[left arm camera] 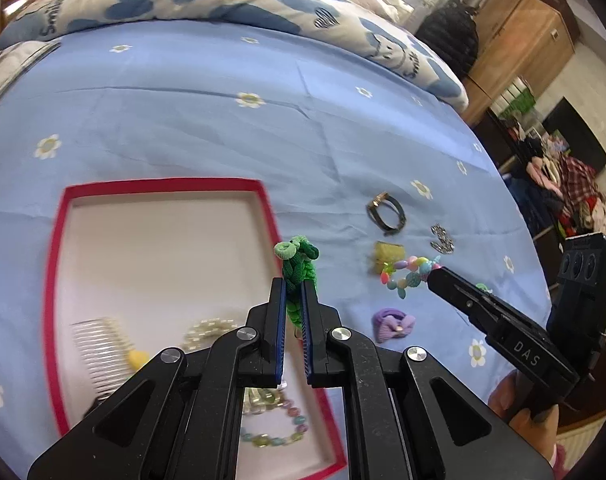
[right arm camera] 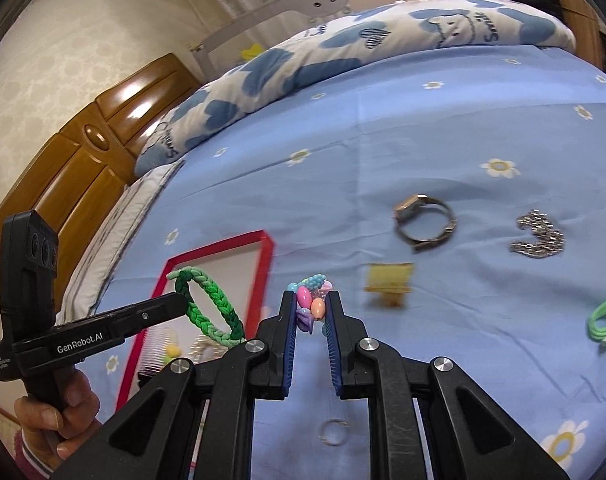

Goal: Organize jewelry
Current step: 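Grasp the pastel beaded hair clip with the right tool while the left tool holds the green tie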

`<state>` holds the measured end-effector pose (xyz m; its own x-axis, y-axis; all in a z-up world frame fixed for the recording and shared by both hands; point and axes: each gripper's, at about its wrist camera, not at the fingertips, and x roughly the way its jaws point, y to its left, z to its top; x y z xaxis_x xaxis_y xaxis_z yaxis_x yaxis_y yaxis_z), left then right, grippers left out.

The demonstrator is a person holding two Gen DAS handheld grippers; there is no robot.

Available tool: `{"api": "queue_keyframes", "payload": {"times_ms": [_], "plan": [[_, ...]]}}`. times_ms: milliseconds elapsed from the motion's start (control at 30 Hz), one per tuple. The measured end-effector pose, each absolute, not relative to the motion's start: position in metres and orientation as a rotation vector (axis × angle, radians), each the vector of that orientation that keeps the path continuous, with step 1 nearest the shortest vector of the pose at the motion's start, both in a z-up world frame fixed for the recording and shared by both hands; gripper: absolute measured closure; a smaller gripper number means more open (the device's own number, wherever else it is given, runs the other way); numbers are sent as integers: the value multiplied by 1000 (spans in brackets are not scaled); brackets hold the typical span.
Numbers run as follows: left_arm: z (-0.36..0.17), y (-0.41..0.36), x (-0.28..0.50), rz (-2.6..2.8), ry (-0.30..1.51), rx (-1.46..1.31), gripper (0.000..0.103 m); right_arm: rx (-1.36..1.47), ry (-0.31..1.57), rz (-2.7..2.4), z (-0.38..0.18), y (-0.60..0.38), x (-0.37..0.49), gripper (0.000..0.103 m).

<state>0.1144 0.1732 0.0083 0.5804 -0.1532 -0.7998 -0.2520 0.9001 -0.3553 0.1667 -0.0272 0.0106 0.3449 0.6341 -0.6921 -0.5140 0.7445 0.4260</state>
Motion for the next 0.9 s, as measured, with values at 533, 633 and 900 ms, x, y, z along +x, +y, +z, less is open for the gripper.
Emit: {"api": "queue_keyframes", "payload": {"times_ms": [533, 633, 900], "plan": [[-1, 242, 80, 171, 928, -570, 97, 104, 990, 865, 9, 49, 143, 89], [-4, 253, 76, 190, 923, -582, 97, 92, 996, 889, 7, 65, 138, 89], [-23, 279, 74, 221, 933, -646, 97, 59, 1028, 912, -10, 101, 136, 89]]}}
